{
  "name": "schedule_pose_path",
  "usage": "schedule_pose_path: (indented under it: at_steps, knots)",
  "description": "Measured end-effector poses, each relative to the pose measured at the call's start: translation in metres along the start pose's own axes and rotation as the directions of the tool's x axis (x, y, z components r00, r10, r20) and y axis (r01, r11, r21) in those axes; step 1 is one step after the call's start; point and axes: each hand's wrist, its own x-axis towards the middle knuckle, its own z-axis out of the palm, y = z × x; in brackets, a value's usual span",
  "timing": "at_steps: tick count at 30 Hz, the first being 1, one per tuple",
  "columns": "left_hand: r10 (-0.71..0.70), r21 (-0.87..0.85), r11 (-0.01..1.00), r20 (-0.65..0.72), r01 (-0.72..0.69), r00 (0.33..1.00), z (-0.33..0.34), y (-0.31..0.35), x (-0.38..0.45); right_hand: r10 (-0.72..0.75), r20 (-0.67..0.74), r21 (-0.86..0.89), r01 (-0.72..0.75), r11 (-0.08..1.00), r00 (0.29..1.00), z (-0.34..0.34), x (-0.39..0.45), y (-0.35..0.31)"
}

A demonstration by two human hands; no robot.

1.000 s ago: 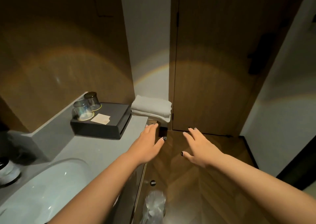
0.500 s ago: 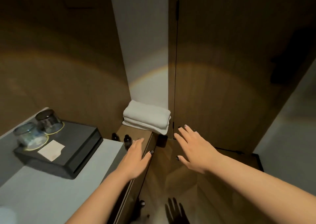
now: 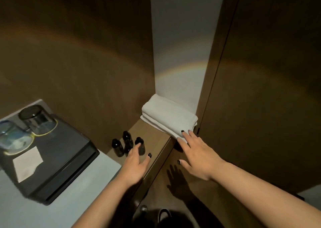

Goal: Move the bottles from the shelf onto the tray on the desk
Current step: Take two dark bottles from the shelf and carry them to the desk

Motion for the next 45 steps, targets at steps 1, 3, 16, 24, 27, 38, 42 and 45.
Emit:
schedule_pose_path:
  at_steps: [1,3,16,24,27,38,42,45]
  knots:
    - [-0.029,-0.029,0.999,-0.007,0.029,1.0,0.0,-0.002,0.019,-0.013,0.008,0.011,0.013,1.0,1.0,0.0,0.019,0.007]
    - [-0.095,-0.093,0.991,-0.02,0.093,0.995,-0.001,-0.005,0.058,-0.014,0.023,0.084,0.012,0.996,1.0,-0.001,0.059,0.019]
    - [-0.397,-0.217,0.907,-0.148,0.362,0.906,-0.014,-0.041,0.194,-0.012,0.268,0.497,-0.128,0.858,0.963,0.029,0.244,0.05]
    - [-0.558,-0.446,0.789,-0.23,0.423,0.797,0.017,-0.039,0.237,-0.201,0.4,0.57,-0.071,0.819,0.894,0.041,0.325,0.087]
    - [-0.663,-0.527,0.703,-0.242,0.478,0.708,0.035,-0.041,0.255,-0.284,0.433,0.544,0.003,0.839,0.855,0.06,0.36,0.097]
    - [-0.847,-0.699,0.502,-0.277,0.51,0.454,0.104,-0.126,0.292,-0.388,0.464,0.57,0.066,0.819,0.796,0.147,0.444,0.079]
    - [-0.877,-0.761,0.46,-0.312,0.456,0.364,0.119,-0.162,0.316,-0.426,0.469,0.611,0.065,0.789,0.774,0.171,0.457,0.065]
    - [-0.836,-0.697,0.543,-0.396,0.469,0.379,0.128,-0.179,0.329,-0.461,0.417,0.641,0.106,0.76,0.784,0.193,0.462,0.059]
